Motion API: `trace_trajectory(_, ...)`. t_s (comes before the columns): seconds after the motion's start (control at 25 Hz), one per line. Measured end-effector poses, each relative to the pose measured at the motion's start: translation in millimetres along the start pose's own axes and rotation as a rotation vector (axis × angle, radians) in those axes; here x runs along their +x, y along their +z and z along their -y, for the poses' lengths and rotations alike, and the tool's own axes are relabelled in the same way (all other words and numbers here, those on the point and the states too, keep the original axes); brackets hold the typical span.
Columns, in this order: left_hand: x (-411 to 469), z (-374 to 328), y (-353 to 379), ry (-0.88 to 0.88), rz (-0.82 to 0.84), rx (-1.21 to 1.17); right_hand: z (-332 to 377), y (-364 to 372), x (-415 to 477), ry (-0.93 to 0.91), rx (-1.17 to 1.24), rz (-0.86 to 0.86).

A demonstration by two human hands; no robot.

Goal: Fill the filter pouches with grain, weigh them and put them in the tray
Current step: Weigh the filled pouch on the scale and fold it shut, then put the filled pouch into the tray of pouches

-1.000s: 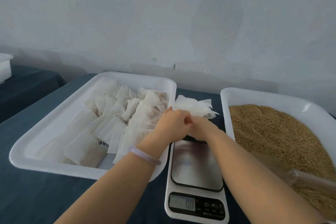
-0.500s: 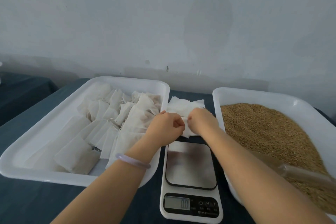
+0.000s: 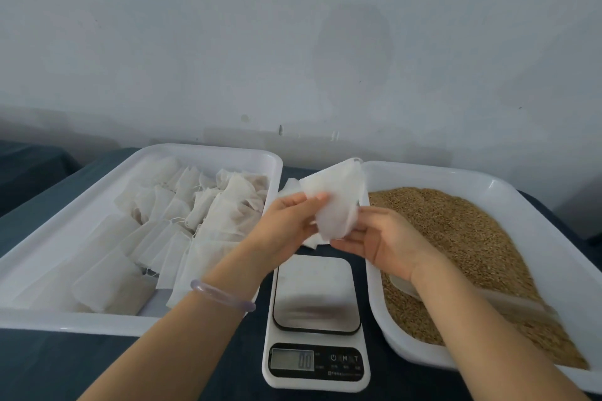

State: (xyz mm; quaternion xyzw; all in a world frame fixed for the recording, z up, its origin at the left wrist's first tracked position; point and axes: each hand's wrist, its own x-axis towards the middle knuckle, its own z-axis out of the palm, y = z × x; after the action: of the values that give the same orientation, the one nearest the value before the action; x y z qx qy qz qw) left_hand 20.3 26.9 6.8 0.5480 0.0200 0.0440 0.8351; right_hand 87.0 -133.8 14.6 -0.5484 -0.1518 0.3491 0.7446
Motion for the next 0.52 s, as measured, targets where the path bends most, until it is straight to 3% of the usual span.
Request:
trace_trajectory(0.04,0.3,0.3,-1.6,0.021,-0.064,0.029,-1.2,0.3,-0.3,-0.035,-0.047,-0.019)
trace_trajectory(0.16,-1.8,2.3,-11.7,0.064,-0.192,0.405,-1.1,-5.7,-1.8,-0.250,-0.242,-0.130)
trace_trajectory(0.36,-9.0,-0.8,-9.9,0.068,-0.053,0.479,-12.8,-7.4,-7.2,-0.543,-0.790,-0.138)
trace_trajectory(0.52,-12.4,0.3,-10.2,0.080,0.036,0.591,-15.2,-1.2,-9.7,-0.607,-0.943,-0.111)
